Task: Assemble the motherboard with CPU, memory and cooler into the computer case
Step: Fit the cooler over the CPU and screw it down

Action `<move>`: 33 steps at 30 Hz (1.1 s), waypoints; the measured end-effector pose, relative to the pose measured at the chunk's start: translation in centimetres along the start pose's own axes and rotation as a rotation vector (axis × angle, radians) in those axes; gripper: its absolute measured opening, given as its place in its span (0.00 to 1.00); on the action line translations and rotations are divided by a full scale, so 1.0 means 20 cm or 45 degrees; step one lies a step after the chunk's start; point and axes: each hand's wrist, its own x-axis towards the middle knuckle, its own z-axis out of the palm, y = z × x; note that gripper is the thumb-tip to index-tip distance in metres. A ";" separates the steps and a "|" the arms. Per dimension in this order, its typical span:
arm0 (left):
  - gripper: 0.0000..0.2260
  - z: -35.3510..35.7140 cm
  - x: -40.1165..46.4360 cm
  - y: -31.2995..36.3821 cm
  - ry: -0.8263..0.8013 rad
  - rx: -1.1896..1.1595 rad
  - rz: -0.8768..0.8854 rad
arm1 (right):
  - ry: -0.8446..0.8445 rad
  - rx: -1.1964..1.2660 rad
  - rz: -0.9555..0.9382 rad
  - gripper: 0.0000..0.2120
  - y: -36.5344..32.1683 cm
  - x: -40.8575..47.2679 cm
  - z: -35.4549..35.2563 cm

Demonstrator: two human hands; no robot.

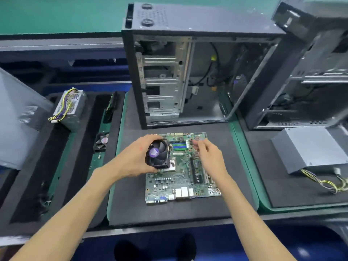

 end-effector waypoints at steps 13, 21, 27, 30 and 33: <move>0.45 0.22 0.15 0.10 -0.067 0.359 -0.028 | -0.045 -0.245 -0.176 0.12 0.14 0.04 -0.01; 0.46 0.30 0.19 0.10 -0.090 0.364 -0.057 | -0.080 -0.233 -0.156 0.12 0.15 0.07 -0.02; 0.47 0.28 0.19 0.09 -0.067 0.426 -0.096 | -0.104 -0.234 -0.162 0.12 0.17 0.08 -0.03; 0.47 0.26 0.19 0.09 -0.101 0.408 -0.087 | -0.102 -0.230 -0.167 0.12 0.17 0.08 -0.03; 0.47 0.25 0.18 0.09 -0.126 0.368 -0.086 | -0.103 -0.244 -0.165 0.11 0.18 0.09 -0.02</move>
